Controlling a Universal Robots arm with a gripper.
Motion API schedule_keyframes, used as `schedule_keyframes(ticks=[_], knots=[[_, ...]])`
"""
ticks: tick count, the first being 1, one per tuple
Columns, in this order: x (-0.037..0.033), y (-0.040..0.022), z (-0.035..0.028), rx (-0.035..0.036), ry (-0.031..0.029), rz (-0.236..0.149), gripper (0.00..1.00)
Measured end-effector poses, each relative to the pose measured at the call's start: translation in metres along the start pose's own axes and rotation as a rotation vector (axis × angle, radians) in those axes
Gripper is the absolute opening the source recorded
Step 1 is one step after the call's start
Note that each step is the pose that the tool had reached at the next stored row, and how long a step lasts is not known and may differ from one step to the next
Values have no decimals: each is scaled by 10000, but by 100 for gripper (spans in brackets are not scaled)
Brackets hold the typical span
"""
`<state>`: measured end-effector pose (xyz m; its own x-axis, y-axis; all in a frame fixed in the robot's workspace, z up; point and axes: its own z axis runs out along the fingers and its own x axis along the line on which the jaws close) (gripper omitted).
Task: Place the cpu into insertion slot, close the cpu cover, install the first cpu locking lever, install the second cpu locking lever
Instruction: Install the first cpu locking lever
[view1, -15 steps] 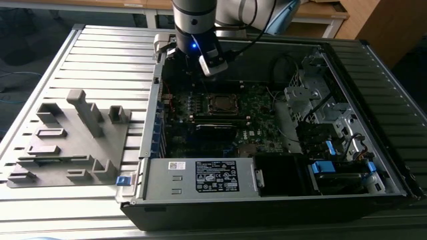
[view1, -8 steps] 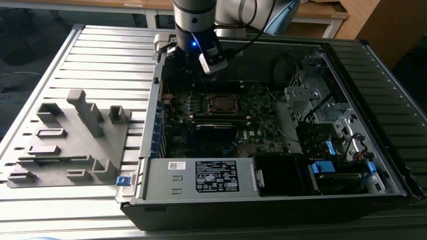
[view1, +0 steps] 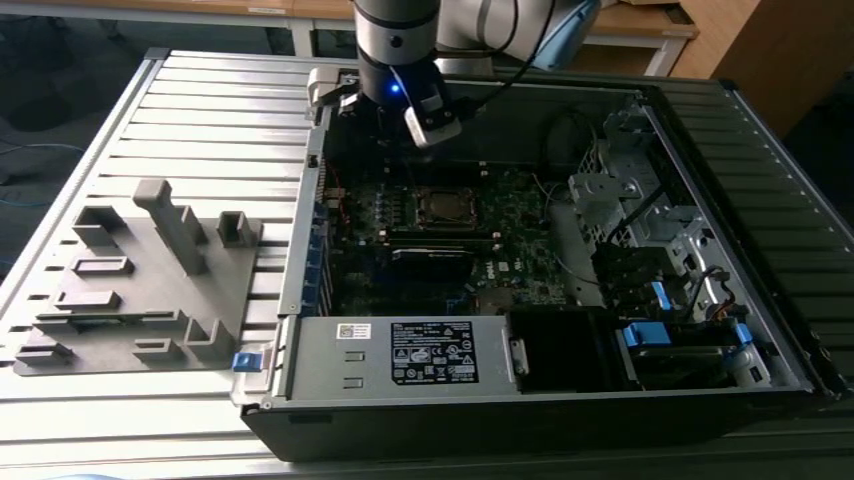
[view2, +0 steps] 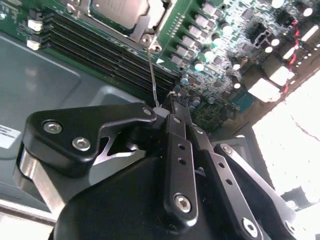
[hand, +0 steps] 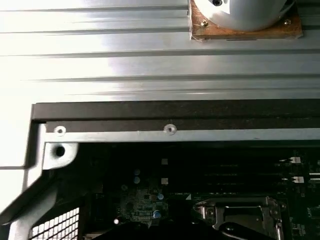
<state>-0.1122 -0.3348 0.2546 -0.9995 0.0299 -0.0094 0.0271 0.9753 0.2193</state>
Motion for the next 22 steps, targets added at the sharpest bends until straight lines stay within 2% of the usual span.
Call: schedule_keyframes(ticks=[4, 13, 19, 22], knots=[[-78, 4, 7, 0, 0, 0, 11], [-318, 8, 23, 1, 5, 2, 11], [-328, 8, 24, 1, 4, 1, 11], [-328, 7, 32, 88, 3, -1, 11]])
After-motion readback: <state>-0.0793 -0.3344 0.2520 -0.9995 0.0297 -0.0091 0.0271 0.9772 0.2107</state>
